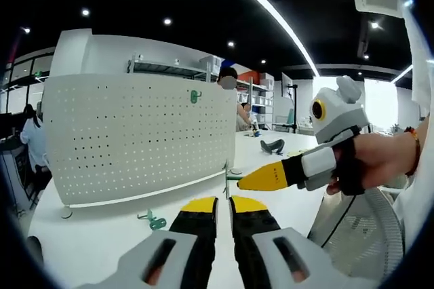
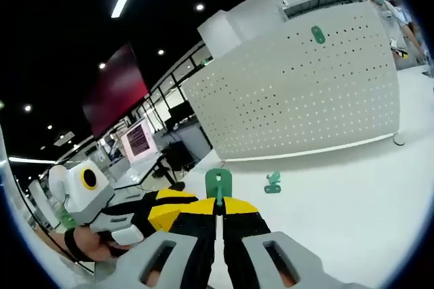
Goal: Insert the hook assembly into the mounting plate slot until the hook locks in place.
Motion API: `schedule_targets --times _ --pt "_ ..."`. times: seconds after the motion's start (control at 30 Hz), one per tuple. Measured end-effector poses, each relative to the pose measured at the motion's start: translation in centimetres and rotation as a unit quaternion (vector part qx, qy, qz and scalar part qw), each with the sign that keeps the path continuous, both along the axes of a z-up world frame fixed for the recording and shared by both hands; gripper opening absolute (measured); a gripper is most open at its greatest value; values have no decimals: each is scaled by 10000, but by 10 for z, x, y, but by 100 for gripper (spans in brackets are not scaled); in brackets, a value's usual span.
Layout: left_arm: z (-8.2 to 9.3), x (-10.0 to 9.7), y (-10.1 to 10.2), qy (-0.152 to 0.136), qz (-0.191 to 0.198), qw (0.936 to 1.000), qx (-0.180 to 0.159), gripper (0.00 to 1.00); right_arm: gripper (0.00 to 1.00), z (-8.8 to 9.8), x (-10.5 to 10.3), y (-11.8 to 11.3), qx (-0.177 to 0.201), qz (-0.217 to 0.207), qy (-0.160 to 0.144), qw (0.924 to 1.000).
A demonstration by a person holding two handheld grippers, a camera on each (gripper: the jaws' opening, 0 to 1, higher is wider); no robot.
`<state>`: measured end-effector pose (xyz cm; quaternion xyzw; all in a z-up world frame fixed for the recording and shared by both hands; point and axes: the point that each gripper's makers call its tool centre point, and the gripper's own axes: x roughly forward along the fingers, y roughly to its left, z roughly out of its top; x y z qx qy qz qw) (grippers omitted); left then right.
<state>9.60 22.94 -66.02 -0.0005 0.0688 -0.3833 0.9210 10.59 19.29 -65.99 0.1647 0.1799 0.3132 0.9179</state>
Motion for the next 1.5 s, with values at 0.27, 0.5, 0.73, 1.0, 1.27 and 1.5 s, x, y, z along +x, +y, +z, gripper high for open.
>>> schedule_targets --times 0.27,0.5,0.73,1.0,1.27,1.5 --pt "3 -8 3 -71 -61 10000 -18 13 1 5 7 -8 -180 -102 -91 9997" --pt "12 -11 4 -107 -116 9998 -83 16 1 9 14 -12 -321 -164 -171 9992" --pt "12 -10 8 -61 -68 9999 -142 18 1 11 23 -19 -643 -234 -374 9970" --pt "15 -14 9 -80 -145 9996 -215 21 1 15 33 -23 -614 -364 -367 9968" --pt "7 -19 14 32 -263 9995 -196 22 1 23 46 -34 -677 -609 -432 9949" --pt "4 -15 16 41 -400 9990 -176 25 1 28 57 -41 -618 -795 -448 9939"
